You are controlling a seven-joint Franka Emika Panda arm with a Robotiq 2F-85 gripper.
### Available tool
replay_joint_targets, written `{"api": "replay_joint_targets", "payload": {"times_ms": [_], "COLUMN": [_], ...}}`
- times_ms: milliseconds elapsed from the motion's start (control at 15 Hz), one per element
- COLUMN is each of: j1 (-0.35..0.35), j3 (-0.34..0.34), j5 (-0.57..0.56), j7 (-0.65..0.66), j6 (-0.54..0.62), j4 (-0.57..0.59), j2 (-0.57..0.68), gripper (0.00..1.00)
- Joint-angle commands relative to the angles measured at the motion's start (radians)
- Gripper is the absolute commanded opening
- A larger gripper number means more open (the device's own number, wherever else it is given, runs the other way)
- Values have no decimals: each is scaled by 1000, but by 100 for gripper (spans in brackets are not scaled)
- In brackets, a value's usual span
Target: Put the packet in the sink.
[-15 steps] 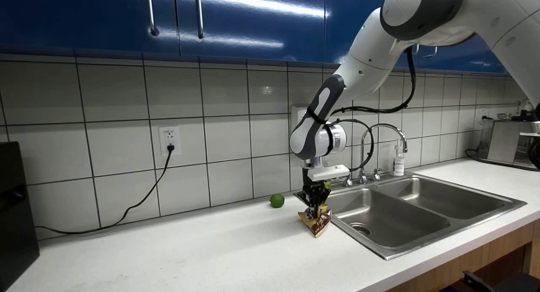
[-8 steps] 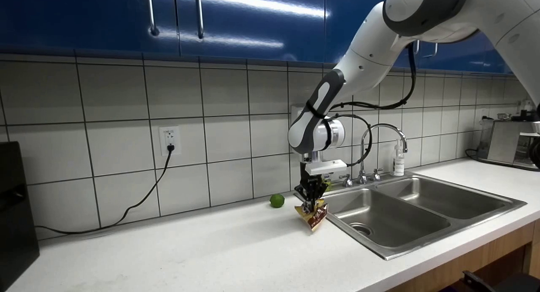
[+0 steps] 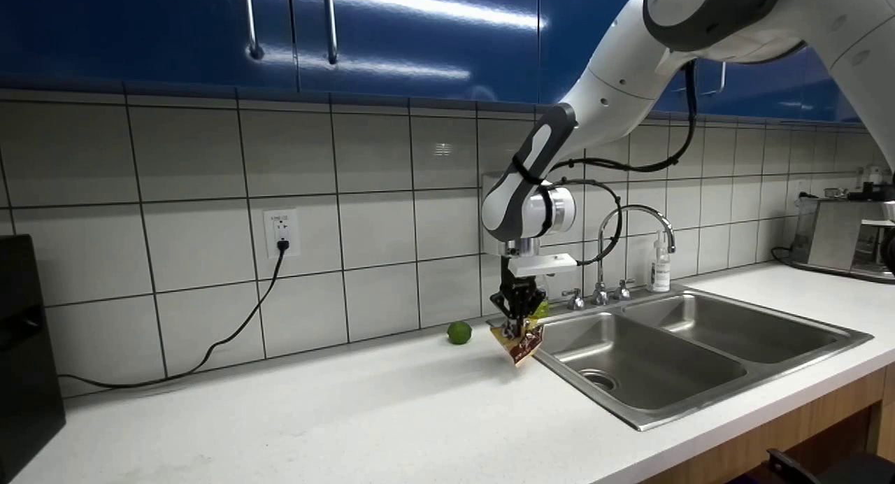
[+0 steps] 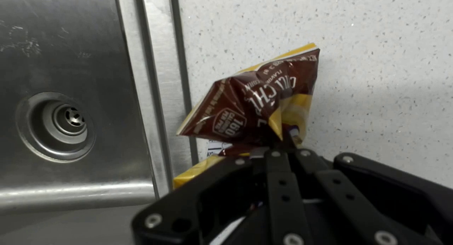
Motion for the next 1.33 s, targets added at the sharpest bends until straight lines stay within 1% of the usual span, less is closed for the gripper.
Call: {"api": "replay_joint_targets", "payload": {"times_ms": [0,267,800,1267], "j1": [-36,-71,-172,-270], "j3": [8,-5,-59,-85], "j5": [24,45,102,176], "j7": [1,5,4,-9], "j6": [-35,-23,17,128], "j4": [0,-1,-1,13], "j2": [-29,-30,-18,42], "gripper": [0,0,0,0]}}
